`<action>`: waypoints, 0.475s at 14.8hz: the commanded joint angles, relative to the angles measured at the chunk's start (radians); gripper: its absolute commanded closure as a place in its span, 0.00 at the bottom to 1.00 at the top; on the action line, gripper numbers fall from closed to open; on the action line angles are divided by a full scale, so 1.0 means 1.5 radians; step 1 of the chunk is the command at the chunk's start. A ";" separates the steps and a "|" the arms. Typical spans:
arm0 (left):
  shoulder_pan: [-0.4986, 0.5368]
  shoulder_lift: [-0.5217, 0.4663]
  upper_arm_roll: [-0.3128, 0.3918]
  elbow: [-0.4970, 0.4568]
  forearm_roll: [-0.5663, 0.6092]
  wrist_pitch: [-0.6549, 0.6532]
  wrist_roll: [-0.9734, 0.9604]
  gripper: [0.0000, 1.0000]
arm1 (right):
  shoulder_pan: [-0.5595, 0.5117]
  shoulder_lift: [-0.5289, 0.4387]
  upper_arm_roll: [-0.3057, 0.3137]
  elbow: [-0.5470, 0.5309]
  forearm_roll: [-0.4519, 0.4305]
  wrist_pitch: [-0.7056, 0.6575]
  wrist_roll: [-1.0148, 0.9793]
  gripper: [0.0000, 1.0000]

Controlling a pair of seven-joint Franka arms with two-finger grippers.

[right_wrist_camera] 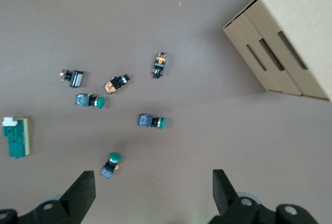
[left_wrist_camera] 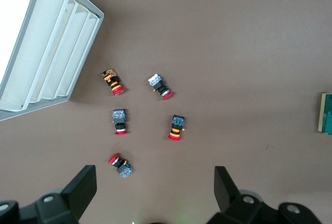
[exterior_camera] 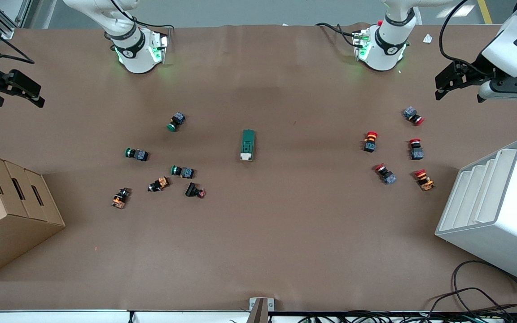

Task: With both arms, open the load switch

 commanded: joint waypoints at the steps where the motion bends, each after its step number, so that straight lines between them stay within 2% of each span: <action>1: 0.001 0.008 0.001 0.022 0.000 -0.017 0.006 0.00 | -0.014 -0.023 0.002 -0.009 0.020 -0.020 -0.007 0.00; 3: 0.001 0.010 0.001 0.028 0.000 -0.015 0.004 0.00 | -0.014 -0.028 0.005 -0.007 0.019 -0.029 -0.009 0.00; 7: -0.014 0.066 -0.025 0.096 0.001 -0.015 -0.016 0.00 | -0.014 -0.030 0.006 0.005 0.009 -0.049 -0.009 0.00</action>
